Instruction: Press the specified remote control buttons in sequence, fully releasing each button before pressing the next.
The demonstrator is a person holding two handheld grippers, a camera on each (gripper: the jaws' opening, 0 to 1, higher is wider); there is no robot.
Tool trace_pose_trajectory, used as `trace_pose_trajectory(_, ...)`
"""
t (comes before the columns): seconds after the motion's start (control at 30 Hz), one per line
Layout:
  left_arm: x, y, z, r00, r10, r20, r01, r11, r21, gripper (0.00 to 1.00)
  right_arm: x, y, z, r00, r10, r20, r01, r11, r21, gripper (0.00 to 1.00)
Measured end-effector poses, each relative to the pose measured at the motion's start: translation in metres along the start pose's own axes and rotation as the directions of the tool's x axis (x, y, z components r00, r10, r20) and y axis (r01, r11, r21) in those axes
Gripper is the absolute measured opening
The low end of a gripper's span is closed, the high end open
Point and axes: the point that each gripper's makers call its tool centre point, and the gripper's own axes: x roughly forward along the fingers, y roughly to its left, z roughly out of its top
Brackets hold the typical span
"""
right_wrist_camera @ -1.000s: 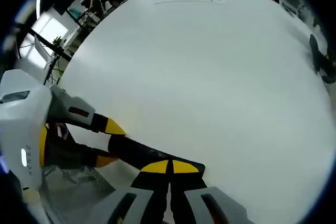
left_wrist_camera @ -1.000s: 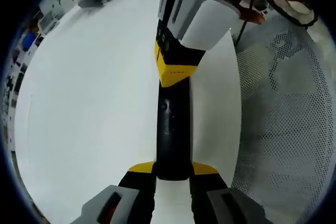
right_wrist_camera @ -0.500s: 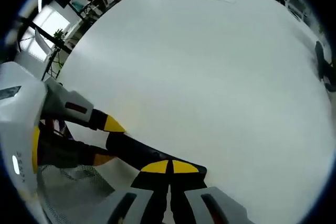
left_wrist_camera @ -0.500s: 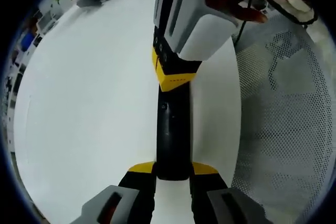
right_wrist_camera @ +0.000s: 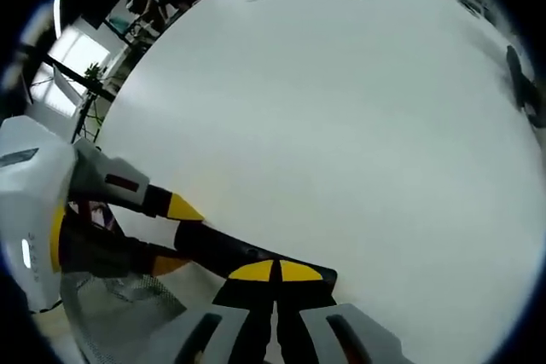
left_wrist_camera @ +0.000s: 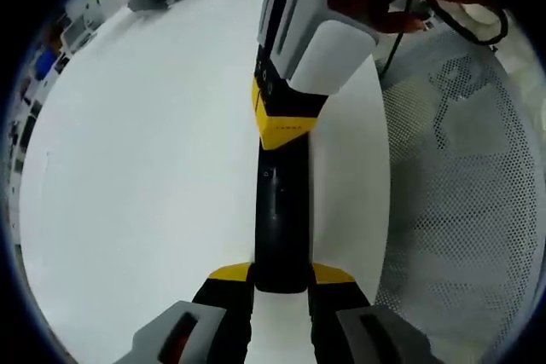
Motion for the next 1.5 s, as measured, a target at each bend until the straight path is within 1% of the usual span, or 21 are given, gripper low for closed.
trace_pose_trajectory(0.17, 0.000, 0.000, 0.000, 1.000, 0.003, -0.001, -0.003, 1.000, 0.000, 0.24, 0.001, 0.000, 0.001, 1.000, -0.015, 0.011, 0.015, 1.000, -0.005, 0.00)
trace_pose_trajectory(0.27, 0.000, 0.000, 0.000, 1.000, 0.004, 0.002, -0.004, 1.000, -0.001, 0.24, 0.000, 0.000, 0.000, 0.999, -0.023, 0.025, 0.022, 0.999, 0.023, 0.00)
trace_pose_trajectory(0.43, 0.000, 0.000, 0.000, 1.000, 0.007, 0.005, -0.007, 1.000, -0.002, 0.24, 0.000, 0.000, 0.001, 0.999, -0.022, 0.049, 0.021, 0.999, 0.024, 0.00)
trace_pose_trajectory(0.53, 0.000, 0.000, 0.000, 1.000, 0.007, 0.003, -0.007, 1.000, -0.003, 0.24, 0.000, -0.001, 0.001, 0.998, -0.024, 0.056, 0.021, 0.999, 0.040, 0.00)
trace_pose_trajectory(0.77, 0.000, 0.000, 0.000, 1.000, 0.013, 0.001, -0.013, 1.000, -0.003, 0.24, 0.001, 0.000, 0.002, 0.998, -0.034, 0.050, 0.032, 0.998, 0.057, 0.00)
trace_pose_trajectory(0.93, 0.000, 0.001, 0.000, 1.000, 0.008, 0.011, -0.008, 1.000, 0.003, 0.24, 0.001, 0.003, -0.001, 1.000, -0.004, 0.028, 0.002, 0.998, 0.070, 0.00)
trace_pose_trajectory(1.03, -0.001, 0.001, 0.000, 1.000, 0.003, 0.006, -0.003, 1.000, 0.006, 0.24, 0.001, 0.006, -0.002, 1.000, 0.005, 0.025, -0.007, 0.998, 0.066, 0.00)
trace_pose_trajectory(1.23, 0.000, 0.000, 0.000, 1.000, 0.008, -0.023, -0.008, 1.000, 0.015, 0.24, 0.002, 0.009, -0.004, 1.000, 0.007, 0.013, -0.008, 0.999, 0.049, 0.00)
trace_pose_trajectory(1.3, -0.001, 0.000, 0.000, 1.000, 0.010, -0.026, -0.010, 1.000, 0.011, 0.24, 0.002, 0.012, -0.005, 1.000, 0.015, 0.009, -0.015, 0.999, 0.044, 0.00)
trace_pose_trajectory(1.43, -0.001, 0.000, 0.000, 1.000, 0.019, -0.025, -0.019, 1.000, 0.008, 0.24, 0.002, 0.013, -0.006, 1.000, 0.007, 0.012, -0.008, 0.999, 0.035, 0.00)
trace_pose_trajectory(1.5, -0.001, 0.000, 0.000, 1.000, 0.019, -0.022, -0.019, 1.000, 0.006, 0.24, 0.002, 0.017, -0.008, 1.000, 0.022, 0.002, -0.022, 0.999, 0.039, 0.00)
